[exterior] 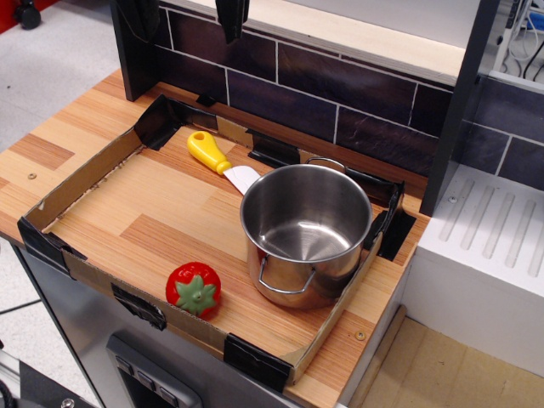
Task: Topple metal pot
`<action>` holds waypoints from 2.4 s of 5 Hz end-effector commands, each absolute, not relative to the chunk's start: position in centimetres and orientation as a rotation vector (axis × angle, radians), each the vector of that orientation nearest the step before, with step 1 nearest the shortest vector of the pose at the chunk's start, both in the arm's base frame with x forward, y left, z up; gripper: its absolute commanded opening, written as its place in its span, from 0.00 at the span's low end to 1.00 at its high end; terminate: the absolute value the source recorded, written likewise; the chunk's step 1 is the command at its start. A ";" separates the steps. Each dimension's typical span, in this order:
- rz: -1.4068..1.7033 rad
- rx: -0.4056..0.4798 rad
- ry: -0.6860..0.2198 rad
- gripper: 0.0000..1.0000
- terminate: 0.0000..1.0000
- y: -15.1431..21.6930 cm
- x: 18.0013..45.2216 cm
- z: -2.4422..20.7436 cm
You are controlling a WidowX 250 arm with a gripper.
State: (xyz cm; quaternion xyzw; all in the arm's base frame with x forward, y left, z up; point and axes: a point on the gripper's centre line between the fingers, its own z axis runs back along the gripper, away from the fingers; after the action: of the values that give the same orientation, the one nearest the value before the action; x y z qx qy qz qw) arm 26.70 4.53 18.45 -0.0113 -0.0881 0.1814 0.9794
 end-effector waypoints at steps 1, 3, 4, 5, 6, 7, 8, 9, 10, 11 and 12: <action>0.365 -0.023 -0.177 1.00 0.00 4.5 26.7 18.5; 0.270 0.154 -0.174 1.00 0.00 -1.0 24.1 18.0; 0.220 0.273 -0.144 1.00 0.00 -4.1 23.3 17.1; 0.182 0.378 -0.106 1.00 0.00 -6.6 22.9 15.1; 0.160 0.453 -0.076 1.00 0.00 -8.7 22.7 12.1; 0.155 0.552 -0.066 1.00 0.00 -9.6 22.1 9.5; 0.137 0.582 -0.041 1.00 0.00 -10.2 20.8 6.6; 0.113 0.630 -0.053 1.00 0.00 -9.9 19.3 5.1; 0.140 0.676 -0.051 1.00 0.00 -8.1 19.1 4.5; 0.162 0.713 -0.066 1.00 0.00 -6.5 19.2 4.5; 0.176 0.719 -0.056 1.00 0.00 -5.6 19.7 4.2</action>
State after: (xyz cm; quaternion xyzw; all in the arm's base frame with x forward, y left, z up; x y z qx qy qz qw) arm 19.65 -6.10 4.17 0.3576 -0.0199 0.0805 0.9302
